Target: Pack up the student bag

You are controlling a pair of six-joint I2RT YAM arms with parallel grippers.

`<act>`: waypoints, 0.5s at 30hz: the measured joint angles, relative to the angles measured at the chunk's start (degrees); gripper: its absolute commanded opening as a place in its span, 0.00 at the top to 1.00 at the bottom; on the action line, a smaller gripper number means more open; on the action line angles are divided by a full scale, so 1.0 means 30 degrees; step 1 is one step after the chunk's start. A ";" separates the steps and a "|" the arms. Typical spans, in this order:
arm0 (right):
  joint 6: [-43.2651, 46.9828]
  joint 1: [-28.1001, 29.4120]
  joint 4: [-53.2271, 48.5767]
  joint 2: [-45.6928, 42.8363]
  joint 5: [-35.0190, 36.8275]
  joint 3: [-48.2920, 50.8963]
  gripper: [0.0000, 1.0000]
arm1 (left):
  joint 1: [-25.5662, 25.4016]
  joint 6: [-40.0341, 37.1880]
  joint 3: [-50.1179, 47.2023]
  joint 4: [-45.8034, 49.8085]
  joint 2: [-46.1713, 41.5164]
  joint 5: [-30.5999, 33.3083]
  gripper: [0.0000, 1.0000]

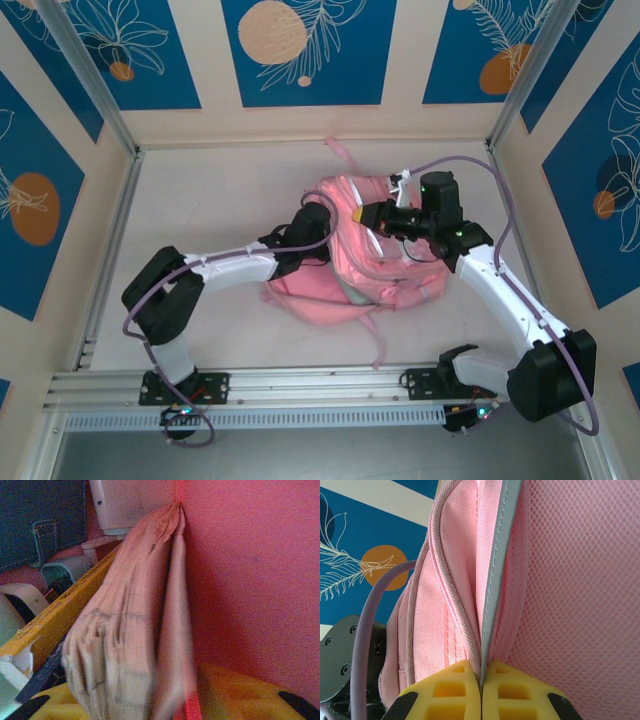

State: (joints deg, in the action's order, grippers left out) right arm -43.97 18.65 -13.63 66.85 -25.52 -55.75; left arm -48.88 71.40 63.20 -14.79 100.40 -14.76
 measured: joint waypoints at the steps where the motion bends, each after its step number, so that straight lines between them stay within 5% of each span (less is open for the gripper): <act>1: 0.0015 -0.0051 0.0000 0.0000 -0.0036 0.0000 1.00 | 0.0000 -0.0109 -0.0007 0.0204 -0.0095 -0.0007 0.46; 5: 0.0022 -0.0393 -0.0044 -0.0219 -0.0262 0.0000 1.00 | 0.0044 -0.0597 -0.0393 0.0765 -0.0882 -0.0117 0.35; 15: 0.0095 -0.1137 -0.0401 -0.0656 -0.0670 0.0007 1.00 | 0.0488 -0.3009 -0.3082 0.3490 -0.6419 -0.0051 0.33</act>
State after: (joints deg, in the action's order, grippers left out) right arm -43.68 15.25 -14.83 64.88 -27.53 -55.72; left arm -47.42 62.37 53.95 -4.32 81.14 -14.92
